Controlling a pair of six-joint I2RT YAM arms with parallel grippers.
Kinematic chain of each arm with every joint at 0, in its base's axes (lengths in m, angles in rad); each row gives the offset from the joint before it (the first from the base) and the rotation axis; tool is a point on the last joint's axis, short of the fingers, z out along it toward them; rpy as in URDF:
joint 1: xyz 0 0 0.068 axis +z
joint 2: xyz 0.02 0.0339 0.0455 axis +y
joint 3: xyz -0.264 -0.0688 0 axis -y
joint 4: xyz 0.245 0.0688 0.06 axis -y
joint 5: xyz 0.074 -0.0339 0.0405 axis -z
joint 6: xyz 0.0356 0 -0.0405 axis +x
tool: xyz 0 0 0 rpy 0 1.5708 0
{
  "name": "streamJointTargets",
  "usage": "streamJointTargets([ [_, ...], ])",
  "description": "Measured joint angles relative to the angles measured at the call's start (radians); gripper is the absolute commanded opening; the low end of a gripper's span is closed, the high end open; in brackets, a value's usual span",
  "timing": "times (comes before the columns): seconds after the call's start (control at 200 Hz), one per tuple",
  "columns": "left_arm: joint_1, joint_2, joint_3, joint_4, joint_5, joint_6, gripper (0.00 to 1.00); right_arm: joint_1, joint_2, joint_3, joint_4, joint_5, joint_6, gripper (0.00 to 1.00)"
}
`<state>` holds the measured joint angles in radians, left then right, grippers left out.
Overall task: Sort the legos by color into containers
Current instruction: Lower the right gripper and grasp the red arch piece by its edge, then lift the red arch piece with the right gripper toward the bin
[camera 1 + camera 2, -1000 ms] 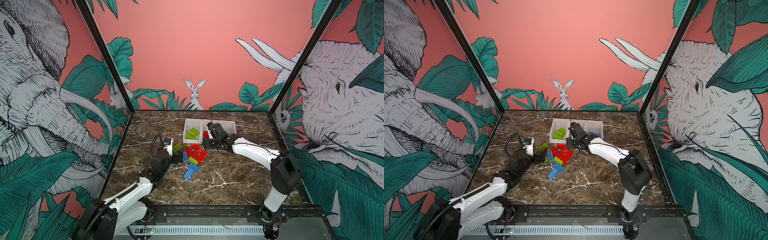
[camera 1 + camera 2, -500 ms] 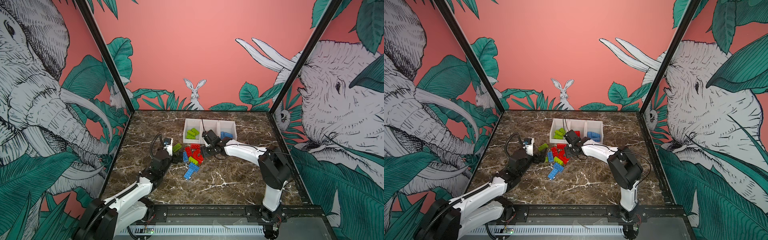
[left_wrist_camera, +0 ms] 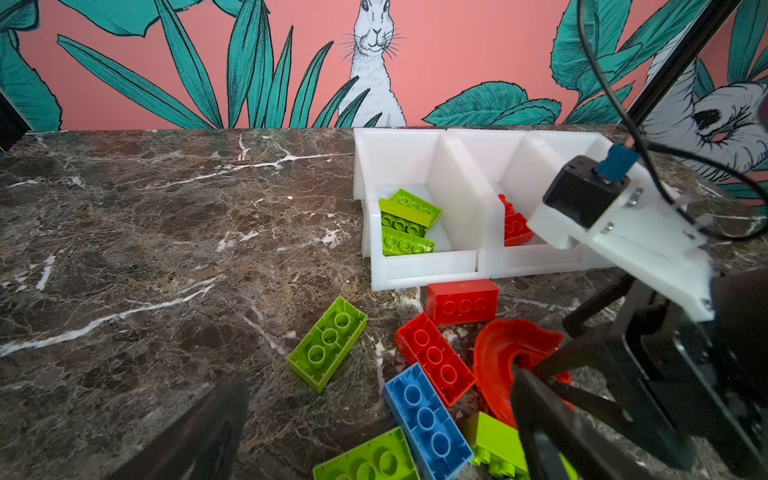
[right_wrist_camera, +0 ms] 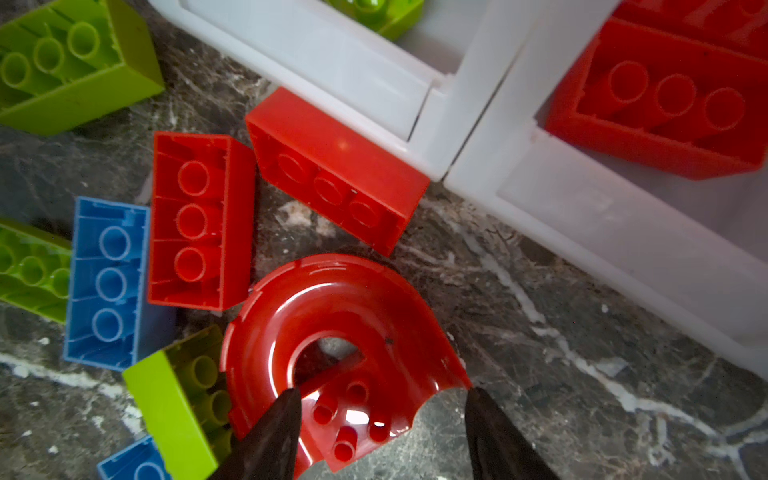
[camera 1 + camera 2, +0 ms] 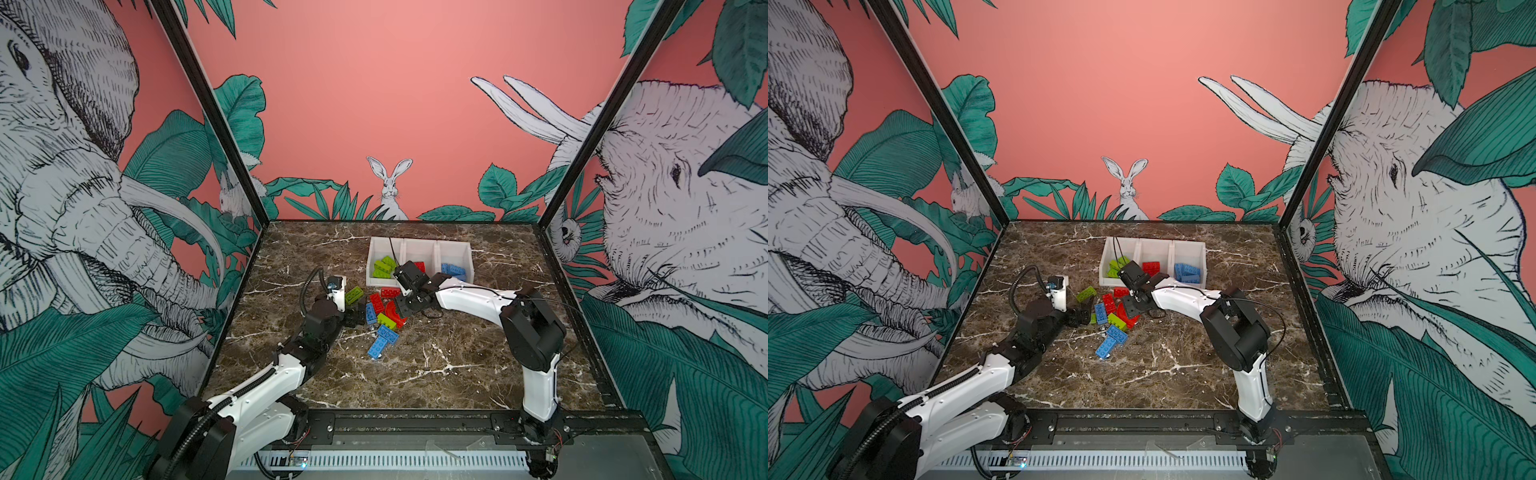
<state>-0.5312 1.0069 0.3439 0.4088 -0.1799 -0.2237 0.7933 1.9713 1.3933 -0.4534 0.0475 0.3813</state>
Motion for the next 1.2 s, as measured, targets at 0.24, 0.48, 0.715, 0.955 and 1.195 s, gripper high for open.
streamJointTargets([
  [0.24, 0.0, 0.001, 0.0, 0.0, 0.0, 0.0, 0.99, -0.005, 0.006, 0.001, -0.026, 0.038, 0.0, 0.62],
  [0.48, 0.0, 0.001, 0.0, 0.0, 0.0, 0.0, 0.99, -0.057, -0.052, -0.08, -0.012, 0.057, 0.012, 0.62],
  [0.715, 0.0, 0.001, 0.0, 0.0, 0.002, 0.0, 0.99, -0.116, -0.173, -0.207, -0.023, 0.093, 0.061, 0.65],
  [0.955, 0.0, 0.001, 0.0, 0.0, 0.005, 0.0, 0.99, -0.112, -0.214, -0.239, 0.053, 0.04, 0.137, 0.63],
  [1.195, 0.0, 0.001, 0.0, 0.0, 0.006, 0.0, 0.99, -0.114, -0.189, -0.239, 0.065, 0.034, 0.177, 0.56],
])
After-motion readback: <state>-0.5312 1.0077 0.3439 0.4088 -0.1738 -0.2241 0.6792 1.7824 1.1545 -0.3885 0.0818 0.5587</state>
